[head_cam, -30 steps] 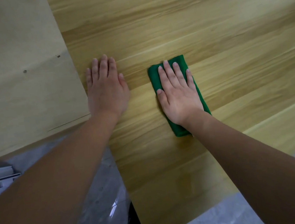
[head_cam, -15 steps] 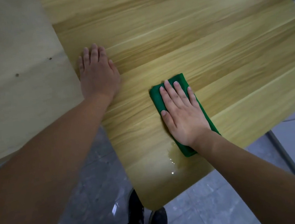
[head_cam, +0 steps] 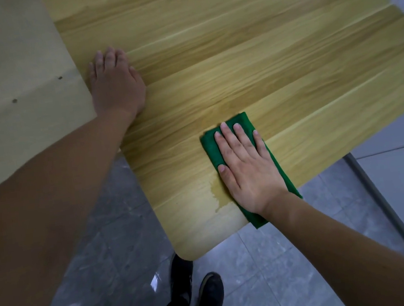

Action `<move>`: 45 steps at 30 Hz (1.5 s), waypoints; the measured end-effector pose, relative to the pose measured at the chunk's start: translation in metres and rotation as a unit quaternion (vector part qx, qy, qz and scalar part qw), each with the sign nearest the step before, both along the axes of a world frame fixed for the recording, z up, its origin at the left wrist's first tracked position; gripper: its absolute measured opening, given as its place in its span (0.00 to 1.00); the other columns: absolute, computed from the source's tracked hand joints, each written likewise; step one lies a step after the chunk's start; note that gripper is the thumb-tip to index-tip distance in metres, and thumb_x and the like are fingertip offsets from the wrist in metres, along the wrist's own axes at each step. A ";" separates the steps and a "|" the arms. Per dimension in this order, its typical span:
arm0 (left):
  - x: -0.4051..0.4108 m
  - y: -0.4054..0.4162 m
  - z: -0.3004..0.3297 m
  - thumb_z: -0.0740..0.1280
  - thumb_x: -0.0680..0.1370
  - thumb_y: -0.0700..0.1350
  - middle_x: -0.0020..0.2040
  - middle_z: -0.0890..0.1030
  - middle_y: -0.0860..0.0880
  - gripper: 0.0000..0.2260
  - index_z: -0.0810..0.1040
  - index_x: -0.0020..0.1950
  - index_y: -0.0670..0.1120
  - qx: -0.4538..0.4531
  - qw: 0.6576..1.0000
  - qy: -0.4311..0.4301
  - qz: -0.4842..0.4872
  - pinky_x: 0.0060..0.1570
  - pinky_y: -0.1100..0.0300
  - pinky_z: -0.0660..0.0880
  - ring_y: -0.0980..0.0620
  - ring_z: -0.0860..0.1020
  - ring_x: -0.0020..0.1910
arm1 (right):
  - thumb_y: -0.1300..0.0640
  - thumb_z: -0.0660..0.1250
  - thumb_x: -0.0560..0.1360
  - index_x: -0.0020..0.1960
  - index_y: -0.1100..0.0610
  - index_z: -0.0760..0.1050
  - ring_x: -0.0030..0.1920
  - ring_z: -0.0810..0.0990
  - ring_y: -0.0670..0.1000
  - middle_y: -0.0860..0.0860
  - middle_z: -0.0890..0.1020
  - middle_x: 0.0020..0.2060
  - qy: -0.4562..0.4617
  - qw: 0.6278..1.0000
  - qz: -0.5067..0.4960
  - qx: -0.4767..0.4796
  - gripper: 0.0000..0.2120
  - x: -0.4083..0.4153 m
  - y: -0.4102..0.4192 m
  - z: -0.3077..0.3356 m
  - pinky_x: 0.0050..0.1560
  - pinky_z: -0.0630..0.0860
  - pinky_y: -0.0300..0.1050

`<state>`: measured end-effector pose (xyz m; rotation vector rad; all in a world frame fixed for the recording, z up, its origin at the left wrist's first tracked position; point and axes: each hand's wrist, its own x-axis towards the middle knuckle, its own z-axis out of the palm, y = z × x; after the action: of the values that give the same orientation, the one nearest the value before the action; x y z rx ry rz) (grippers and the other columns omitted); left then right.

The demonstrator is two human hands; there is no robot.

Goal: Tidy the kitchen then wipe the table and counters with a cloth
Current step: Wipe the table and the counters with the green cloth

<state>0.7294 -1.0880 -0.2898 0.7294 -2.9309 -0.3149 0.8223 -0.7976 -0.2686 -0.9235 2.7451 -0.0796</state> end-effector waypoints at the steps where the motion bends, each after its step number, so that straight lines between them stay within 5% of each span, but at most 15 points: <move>1: 0.000 0.000 0.000 0.49 0.82 0.48 0.78 0.59 0.44 0.24 0.59 0.77 0.42 -0.003 1.000 0.002 0.000 0.76 0.48 0.48 0.44 0.53 0.77 | 0.46 0.39 0.80 0.79 0.54 0.43 0.77 0.38 0.51 0.49 0.42 0.78 0.001 1.000 -0.002 0.000 0.29 -0.001 0.000 0.000 0.76 0.39 0.57; 24: -0.003 0.000 -0.004 0.48 0.82 0.48 0.78 0.57 0.44 0.24 0.57 0.78 0.42 -0.004 1.000 -0.010 0.000 0.76 0.47 0.48 0.43 0.52 0.78 | 0.47 0.39 0.79 0.79 0.55 0.42 0.77 0.36 0.53 0.50 0.42 0.78 -0.021 1.000 -0.005 0.003 0.30 0.016 -0.032 0.002 0.75 0.38 0.57; 45: -0.007 -0.005 -0.004 0.48 0.81 0.48 0.78 0.58 0.45 0.25 0.59 0.78 0.43 0.000 1.000 0.001 -0.005 0.76 0.47 0.49 0.43 0.53 0.77 | 0.48 0.44 0.81 0.79 0.54 0.40 0.77 0.36 0.52 0.49 0.40 0.78 0.007 1.000 -0.016 0.001 0.29 -0.101 -0.138 -0.002 0.75 0.38 0.57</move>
<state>0.7227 -1.0929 -0.2934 0.7138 -2.9332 -0.3172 0.7213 -0.9359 -0.2704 -0.8835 2.7721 -0.0766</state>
